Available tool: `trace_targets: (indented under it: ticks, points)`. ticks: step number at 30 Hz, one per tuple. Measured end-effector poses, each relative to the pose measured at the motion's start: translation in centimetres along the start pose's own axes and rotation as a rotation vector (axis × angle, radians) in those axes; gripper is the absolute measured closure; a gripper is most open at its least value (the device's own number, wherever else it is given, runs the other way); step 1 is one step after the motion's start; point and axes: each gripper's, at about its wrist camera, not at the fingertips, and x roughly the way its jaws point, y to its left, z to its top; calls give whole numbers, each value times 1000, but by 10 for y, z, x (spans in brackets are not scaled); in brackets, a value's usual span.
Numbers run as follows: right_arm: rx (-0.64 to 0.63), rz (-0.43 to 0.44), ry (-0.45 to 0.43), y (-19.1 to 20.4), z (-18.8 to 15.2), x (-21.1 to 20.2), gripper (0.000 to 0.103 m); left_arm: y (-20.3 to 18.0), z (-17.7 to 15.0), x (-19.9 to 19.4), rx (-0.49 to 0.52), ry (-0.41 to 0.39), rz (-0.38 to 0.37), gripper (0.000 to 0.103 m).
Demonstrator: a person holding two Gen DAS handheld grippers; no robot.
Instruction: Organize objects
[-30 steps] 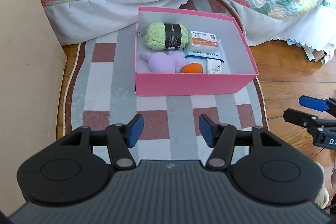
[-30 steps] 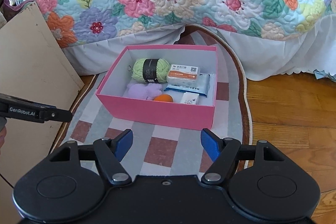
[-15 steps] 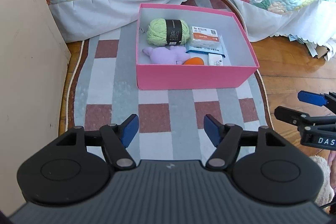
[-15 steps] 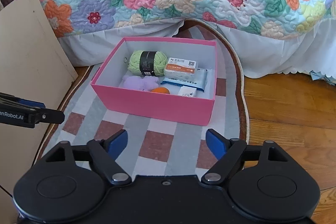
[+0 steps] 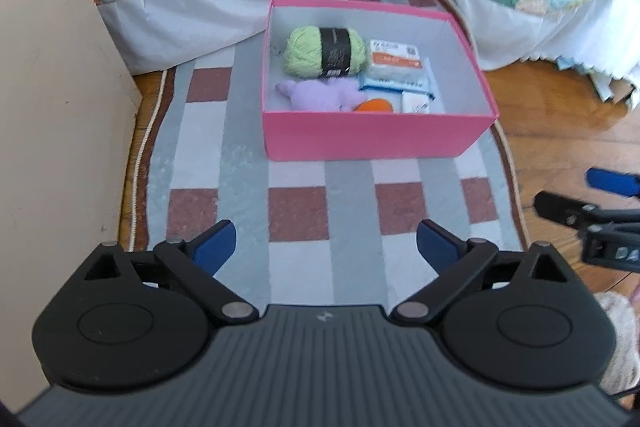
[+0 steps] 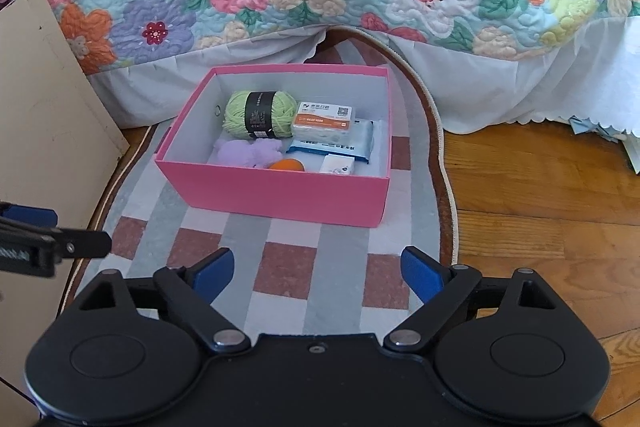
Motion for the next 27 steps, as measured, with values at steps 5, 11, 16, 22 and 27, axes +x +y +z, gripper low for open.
trace_targets:
  ticks: [5,11,16,22,27]
  points:
    - [-12,-17,8,2,0,-5,10,-2,-2,3,-10,36,27,5]
    - [-4,-51,29,1,-3,-4,10,-3,-5,6,-26,54,58,5]
    - [1,-61,35,1,-3,-6,10,0,-4,9,-49,69,71,5]
    - [6,-70,45,1,-4,-4,10,-2,-6,12,-34,78,89,5]
    - [-13,-86,48,4,-4,-3,10,-3,-7,13,-32,84,91,5]
